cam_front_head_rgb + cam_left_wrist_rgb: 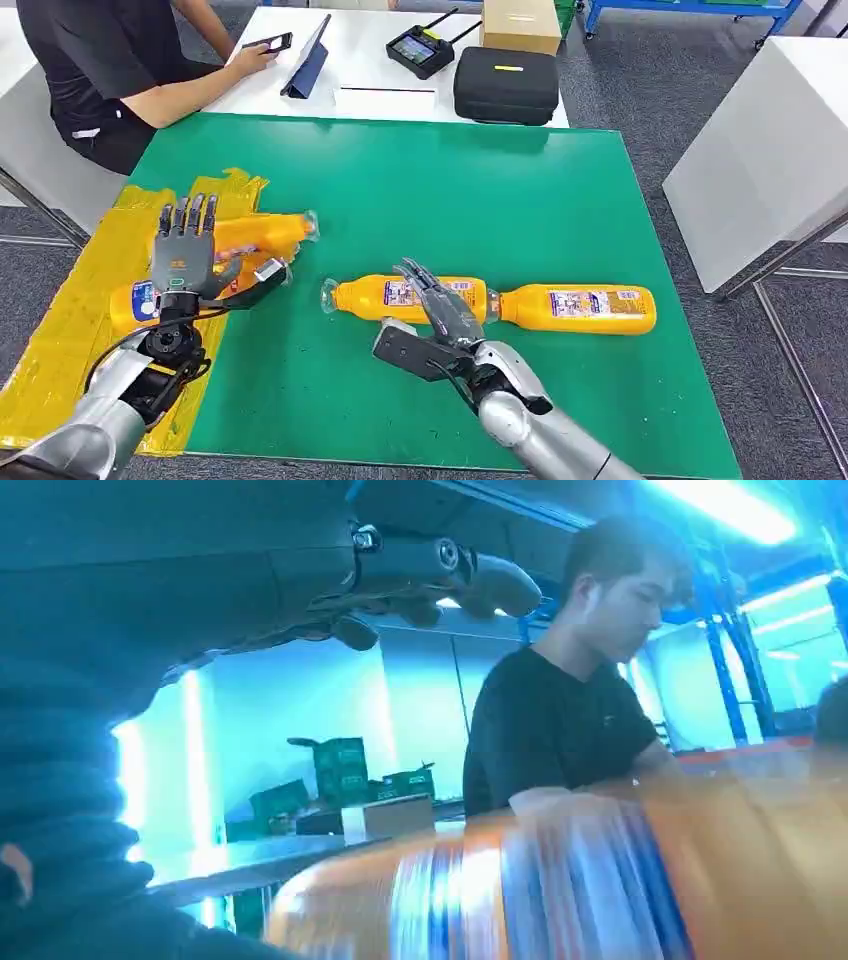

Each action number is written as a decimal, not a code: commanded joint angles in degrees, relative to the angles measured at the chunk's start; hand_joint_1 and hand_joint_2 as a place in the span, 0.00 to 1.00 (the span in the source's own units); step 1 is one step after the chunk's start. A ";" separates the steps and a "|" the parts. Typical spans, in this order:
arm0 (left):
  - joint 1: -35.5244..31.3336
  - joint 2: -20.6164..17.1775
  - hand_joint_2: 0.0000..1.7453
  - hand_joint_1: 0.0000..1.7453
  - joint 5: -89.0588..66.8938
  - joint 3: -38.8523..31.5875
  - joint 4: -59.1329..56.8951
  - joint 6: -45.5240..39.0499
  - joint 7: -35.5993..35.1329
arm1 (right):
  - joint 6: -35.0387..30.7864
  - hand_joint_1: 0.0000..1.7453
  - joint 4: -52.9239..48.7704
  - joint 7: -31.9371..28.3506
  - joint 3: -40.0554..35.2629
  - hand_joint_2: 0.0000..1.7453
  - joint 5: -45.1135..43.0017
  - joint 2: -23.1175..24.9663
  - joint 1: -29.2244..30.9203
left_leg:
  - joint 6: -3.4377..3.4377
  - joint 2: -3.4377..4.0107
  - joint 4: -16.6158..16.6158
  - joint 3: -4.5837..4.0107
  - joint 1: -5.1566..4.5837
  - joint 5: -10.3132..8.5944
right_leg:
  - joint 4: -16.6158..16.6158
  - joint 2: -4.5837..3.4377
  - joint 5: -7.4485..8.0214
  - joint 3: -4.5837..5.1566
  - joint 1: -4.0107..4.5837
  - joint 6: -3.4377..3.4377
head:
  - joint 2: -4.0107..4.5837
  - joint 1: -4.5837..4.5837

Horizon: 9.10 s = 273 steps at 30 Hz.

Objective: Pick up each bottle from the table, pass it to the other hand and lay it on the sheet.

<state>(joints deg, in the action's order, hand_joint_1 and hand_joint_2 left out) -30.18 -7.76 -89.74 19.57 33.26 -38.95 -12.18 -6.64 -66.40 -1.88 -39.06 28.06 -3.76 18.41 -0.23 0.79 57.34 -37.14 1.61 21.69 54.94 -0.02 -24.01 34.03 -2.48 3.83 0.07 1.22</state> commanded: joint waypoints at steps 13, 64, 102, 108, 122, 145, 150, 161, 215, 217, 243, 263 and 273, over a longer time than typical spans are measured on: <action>-4.98 4.57 0.00 0.00 14.62 -2.52 -6.42 -1.05 12.62 | -2.46 0.00 23.64 8.03 0.33 1.00 18.65 1.03 9.05 | 0.08 -0.11 0.02 0.10 -0.01 0.03 | 0.00 0.08 -0.04 -0.17 0.03 -0.20 | 0.00 0.02; 2.95 5.38 0.00 0.00 80.65 1.75 20.15 5.59 42.48 | 5.48 1.00 48.60 7.82 -4.64 1.00 26.29 9.09 13.70 | 0.01 0.01 -0.10 0.73 0.06 -0.12 | -0.10 0.08 0.15 -0.57 0.11 -0.49 | 0.00 0.02; 9.71 8.29 1.00 0.00 116.59 3.40 25.73 36.53 31.72 | -9.83 1.00 21.81 -11.86 10.14 1.00 -13.61 10.23 10.15 | 0.03 -0.12 0.06 -0.10 0.00 -0.16 | 0.08 0.11 0.14 0.08 0.04 -0.30 | 0.00 0.02; 9.14 10.50 1.00 0.00 117.43 7.43 27.58 36.94 30.66 | -10.45 1.00 24.71 -9.99 6.62 1.00 -11.40 13.46 10.99 | 0.02 -0.05 0.07 -0.06 0.02 -0.12 | 0.09 0.03 0.14 0.06 0.06 -0.34 | 0.00 0.02; 9.71 11.87 1.00 0.00 118.63 10.75 31.34 36.83 30.24 | -9.38 1.00 29.67 -8.17 1.37 1.00 -7.84 17.71 12.34 | 0.02 0.01 0.05 -0.09 0.02 -0.12 | 0.06 -0.03 0.15 0.09 0.06 -0.33 | 0.00 0.04; 9.72 12.27 1.00 1.00 116.16 6.35 33.89 30.45 31.70 | -4.56 1.00 33.72 -3.74 -21.26 1.00 -15.02 23.76 15.65 | -0.01 -0.12 0.03 -0.19 0.08 -0.17 | 0.05 0.12 0.14 0.17 0.10 -0.31 | 0.00 0.02; 10.37 12.19 1.00 1.00 115.90 6.01 34.75 30.14 32.00 | -4.93 1.00 35.64 -4.23 -20.98 1.00 -17.00 23.76 17.47 | -0.01 -0.13 0.04 -0.17 0.05 -0.17 | 0.07 0.12 0.12 0.16 0.07 -0.31 | 0.00 0.02; 11.75 11.02 1.00 1.00 107.63 4.72 36.20 24.41 33.20 | -9.68 0.97 37.04 -4.69 -17.21 1.00 -16.63 22.94 17.89 | 0.01 -0.15 0.02 -0.08 0.04 -0.15 | 0.06 0.14 0.09 0.07 0.07 -0.36 | 0.00 0.04; 5.34 -1.76 0.00 0.00 18.31 -17.46 -13.03 0.20 28.74 | 4.87 0.00 -3.45 5.32 21.11 1.00 18.83 -20.66 -2.40 | 0.09 -0.22 0.03 -0.07 -0.07 -0.12 | 0.00 0.17 0.12 -0.01 0.00 -0.32 | 0.00 0.04; 5.74 -1.38 0.00 0.00 25.20 -17.50 -10.98 -0.95 34.95 | 5.90 0.00 -0.25 4.66 21.51 1.00 19.26 -21.56 -1.14 | 0.07 -0.25 -0.01 -0.17 -0.07 -0.20 | -0.04 0.21 0.18 0.06 -0.01 -0.26 | 0.00 0.04; 11.42 -4.90 0.00 0.00 77.77 -5.99 21.98 8.14 51.83 | 9.63 0.00 9.88 2.56 14.28 1.00 13.02 -29.64 -3.14 | 0.09 -0.44 0.04 -0.20 -0.03 -0.14 | -0.01 0.43 0.11 -0.03 0.05 -0.33 | 0.00 0.04; 8.87 -4.43 0.00 0.00 84.02 -1.08 22.55 12.75 50.11 | 11.42 1.00 34.78 0.93 3.79 1.00 17.35 -18.92 2.57 | -0.07 0.05 -0.01 0.83 0.18 0.06 | -0.23 0.03 0.02 -0.26 0.21 -0.43 | 0.00 0.00; 9.83 -4.25 0.00 0.00 96.15 -1.53 23.36 27.00 42.64 | 8.38 1.00 35.83 0.38 4.90 1.00 14.79 -16.36 4.27 | 0.00 0.76 -0.20 1.60 0.23 0.40 | -0.35 -0.64 -0.01 -0.72 0.30 -0.51 | 0.00 0.02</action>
<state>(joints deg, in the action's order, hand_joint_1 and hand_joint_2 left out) -19.17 -11.69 5.75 16.59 57.40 -12.59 31.17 1.40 -37.42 -1.29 -30.78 43.08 -24.74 25.03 -0.32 1.90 57.28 -35.25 1.81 22.27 54.73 -1.00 -24.09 33.14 -2.26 3.59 0.07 1.25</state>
